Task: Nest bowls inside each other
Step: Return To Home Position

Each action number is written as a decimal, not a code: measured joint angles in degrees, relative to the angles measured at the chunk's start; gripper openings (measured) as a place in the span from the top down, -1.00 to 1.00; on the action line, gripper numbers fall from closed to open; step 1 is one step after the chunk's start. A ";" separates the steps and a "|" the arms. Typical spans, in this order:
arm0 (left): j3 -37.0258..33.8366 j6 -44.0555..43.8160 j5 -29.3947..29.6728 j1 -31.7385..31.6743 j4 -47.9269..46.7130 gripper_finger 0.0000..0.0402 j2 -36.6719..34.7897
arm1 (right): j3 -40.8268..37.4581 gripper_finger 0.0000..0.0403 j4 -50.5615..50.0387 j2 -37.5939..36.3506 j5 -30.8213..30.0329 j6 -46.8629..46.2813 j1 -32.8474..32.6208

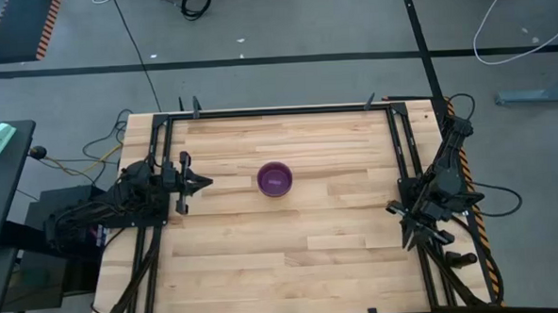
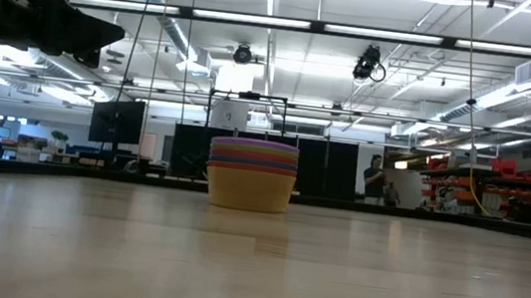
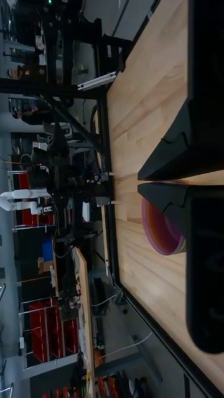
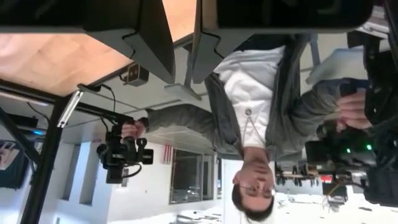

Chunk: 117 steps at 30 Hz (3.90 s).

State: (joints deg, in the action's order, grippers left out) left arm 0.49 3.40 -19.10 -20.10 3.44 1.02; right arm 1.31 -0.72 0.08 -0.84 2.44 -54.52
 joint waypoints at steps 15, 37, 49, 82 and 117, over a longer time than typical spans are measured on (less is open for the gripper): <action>-0.03 0.26 -0.03 0.01 1.01 0.83 0.04 | 0.02 0.69 -0.29 0.02 0.00 -2.29 0.00; -0.07 0.26 -0.08 0.02 2.56 0.85 0.04 | 0.02 0.69 -0.28 0.02 0.02 -2.30 0.00; -0.07 0.26 -0.03 0.02 2.62 0.83 0.04 | 0.02 0.69 -0.28 0.02 0.02 -2.30 0.00; -0.07 0.24 -0.03 0.02 2.67 0.88 0.04 | 0.04 0.69 -0.26 0.02 0.03 -2.32 0.00; -0.07 0.24 -0.05 0.02 2.69 0.86 0.04 | 0.04 0.69 -0.25 0.04 0.02 -2.32 0.00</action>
State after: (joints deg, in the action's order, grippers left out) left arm 0.43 3.64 -19.15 -20.08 6.13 1.06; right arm 1.34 -0.97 0.12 -0.82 0.13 -54.52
